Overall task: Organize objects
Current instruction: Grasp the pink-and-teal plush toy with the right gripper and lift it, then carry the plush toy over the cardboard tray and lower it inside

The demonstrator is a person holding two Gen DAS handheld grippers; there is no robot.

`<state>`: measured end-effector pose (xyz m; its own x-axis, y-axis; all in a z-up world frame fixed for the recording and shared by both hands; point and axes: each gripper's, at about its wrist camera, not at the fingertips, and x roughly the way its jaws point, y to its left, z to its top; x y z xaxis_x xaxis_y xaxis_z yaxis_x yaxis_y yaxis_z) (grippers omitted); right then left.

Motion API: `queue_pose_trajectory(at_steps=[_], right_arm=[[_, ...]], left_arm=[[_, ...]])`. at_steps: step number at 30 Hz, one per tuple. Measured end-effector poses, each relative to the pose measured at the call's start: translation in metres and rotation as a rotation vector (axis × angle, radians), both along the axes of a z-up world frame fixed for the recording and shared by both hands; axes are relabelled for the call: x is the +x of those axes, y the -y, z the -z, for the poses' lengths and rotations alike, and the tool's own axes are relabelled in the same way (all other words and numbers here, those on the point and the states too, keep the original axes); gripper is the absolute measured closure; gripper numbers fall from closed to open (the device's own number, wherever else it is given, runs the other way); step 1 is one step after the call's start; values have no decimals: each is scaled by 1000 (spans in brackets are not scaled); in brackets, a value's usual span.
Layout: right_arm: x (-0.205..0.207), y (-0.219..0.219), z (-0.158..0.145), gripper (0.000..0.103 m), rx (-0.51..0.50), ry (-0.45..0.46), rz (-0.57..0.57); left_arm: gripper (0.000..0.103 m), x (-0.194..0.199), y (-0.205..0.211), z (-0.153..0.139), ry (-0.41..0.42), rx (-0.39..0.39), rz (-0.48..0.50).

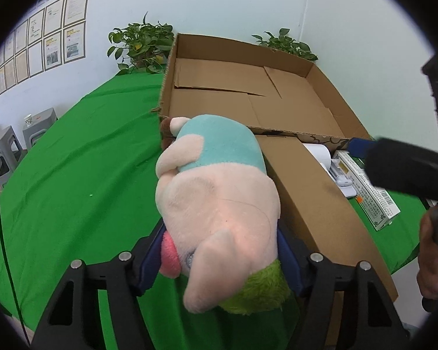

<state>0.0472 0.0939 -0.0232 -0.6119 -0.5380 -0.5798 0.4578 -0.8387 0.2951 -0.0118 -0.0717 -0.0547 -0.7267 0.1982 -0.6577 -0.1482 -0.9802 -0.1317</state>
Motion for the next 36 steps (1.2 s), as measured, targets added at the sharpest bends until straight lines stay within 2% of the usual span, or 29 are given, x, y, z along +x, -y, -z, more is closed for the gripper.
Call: queue_pose_trajectory(at_steps=[3,5,8,12,15,18,26,30,32,36], right_arm=[[-21,7,3,0,-98,107,-5],[-36,17,8,0,-129,153,-11],[-53,42,17,0,-104,184,-35],[-74,85,39,0,-121,285,-111],[-85,110,53,0,-37,310,-91],[-96,121,67,0,-23,363,-74],[-104,153,78,2,30,334,-53],[-107,160,87,10,-11,331,-26],[-107,160,85,15,-35,316,-24],[-109,150,72,19,-77,269,-13]], left_arm=[[36,10,12,-3,0,10,-8],[36,18,17,-3,-1,5,-15],[36,29,25,-1,0,20,-28],[37,33,34,3,10,52,-50],[37,35,38,5,9,60,-67],[37,34,41,6,10,73,-72],[40,28,34,2,0,51,-49],[41,27,30,-3,-12,41,-35],[41,29,27,-10,-31,27,-25],[41,21,18,-25,-69,0,-3]])
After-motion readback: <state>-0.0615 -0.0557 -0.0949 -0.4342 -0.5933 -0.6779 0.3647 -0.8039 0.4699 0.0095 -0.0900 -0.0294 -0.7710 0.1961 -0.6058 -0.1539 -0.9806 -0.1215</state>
